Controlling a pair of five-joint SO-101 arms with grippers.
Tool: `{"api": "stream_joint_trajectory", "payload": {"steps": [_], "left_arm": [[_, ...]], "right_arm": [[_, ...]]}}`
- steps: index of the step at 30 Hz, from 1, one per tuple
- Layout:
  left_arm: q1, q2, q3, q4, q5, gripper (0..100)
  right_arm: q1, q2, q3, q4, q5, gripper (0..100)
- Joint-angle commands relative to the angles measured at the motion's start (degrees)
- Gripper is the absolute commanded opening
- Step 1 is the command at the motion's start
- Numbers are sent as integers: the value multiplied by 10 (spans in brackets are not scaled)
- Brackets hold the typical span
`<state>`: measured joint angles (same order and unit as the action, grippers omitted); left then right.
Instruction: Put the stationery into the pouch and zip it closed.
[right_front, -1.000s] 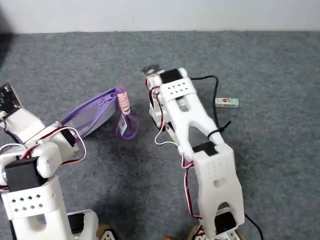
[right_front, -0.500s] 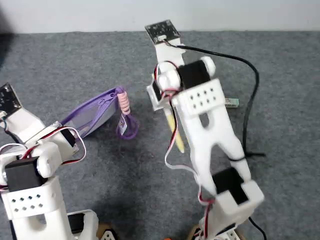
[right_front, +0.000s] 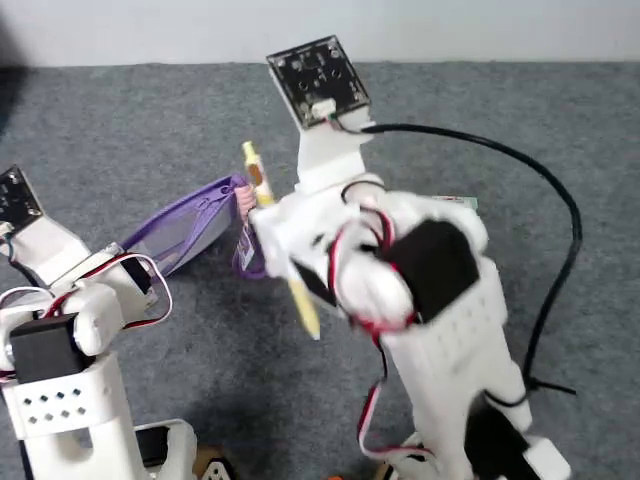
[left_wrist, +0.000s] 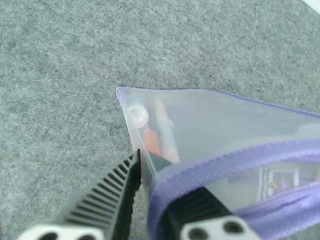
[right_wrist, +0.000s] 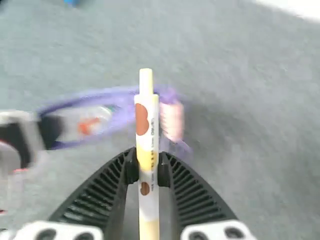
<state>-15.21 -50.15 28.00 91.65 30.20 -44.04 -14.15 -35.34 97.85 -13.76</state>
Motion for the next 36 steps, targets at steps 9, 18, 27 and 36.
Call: {"api": "stream_joint_trajectory", "payload": {"steps": [9,18,27,36], "left_arm": [[-2,6,0,-7,6,14],[-2,6,0,-6,6,14],[-4,6,0,-6,6,14],[-4,6,0,-6,6,14]], "right_arm": [[-115,-36,-4,-284,-8,8],[-106,41,-4,-394,-7,8],[-66,96,-4,-493,-6,8],[-65,45,-4,-384,-6,8]]}}
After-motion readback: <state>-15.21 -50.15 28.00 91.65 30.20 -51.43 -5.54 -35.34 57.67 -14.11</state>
